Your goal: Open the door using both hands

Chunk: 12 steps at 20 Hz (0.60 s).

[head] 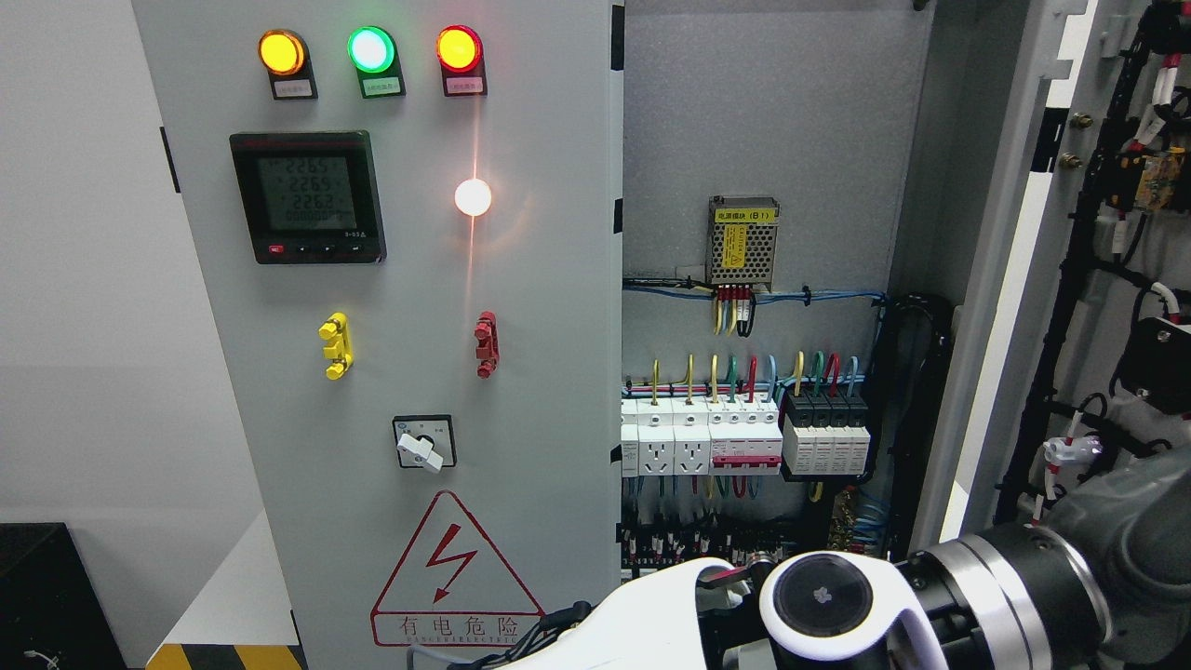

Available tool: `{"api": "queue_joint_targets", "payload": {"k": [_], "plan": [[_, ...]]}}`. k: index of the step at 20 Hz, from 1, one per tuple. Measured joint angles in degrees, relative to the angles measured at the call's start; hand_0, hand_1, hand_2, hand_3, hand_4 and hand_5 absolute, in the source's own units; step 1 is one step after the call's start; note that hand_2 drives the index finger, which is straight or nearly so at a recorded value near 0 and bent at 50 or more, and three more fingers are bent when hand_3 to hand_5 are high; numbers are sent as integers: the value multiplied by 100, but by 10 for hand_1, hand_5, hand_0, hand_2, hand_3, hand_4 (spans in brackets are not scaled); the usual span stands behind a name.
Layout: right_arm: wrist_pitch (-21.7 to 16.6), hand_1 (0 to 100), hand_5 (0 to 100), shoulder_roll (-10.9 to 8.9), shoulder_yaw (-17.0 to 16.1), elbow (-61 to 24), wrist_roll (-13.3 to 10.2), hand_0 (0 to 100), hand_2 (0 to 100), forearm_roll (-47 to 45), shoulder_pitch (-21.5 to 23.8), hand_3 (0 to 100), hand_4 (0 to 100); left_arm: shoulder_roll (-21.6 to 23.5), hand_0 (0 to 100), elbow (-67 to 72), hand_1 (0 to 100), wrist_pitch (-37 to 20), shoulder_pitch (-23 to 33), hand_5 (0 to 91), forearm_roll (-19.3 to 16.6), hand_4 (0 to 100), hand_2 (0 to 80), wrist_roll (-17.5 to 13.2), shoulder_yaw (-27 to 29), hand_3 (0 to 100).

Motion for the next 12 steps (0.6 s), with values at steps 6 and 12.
{"api": "queue_joint_targets", "payload": {"k": [6,12], "plan": [[0,0,0,0,0,0,0,191,0,0,0,0,0,-19,0,23,0,-21,1,0,-14,0,0,0,-40,0],[0,0,0,0,0,0,0,191,0,0,0,0,0,145,0,-180,0,173,161,0,-39,0,0,-21,57,0]]}}
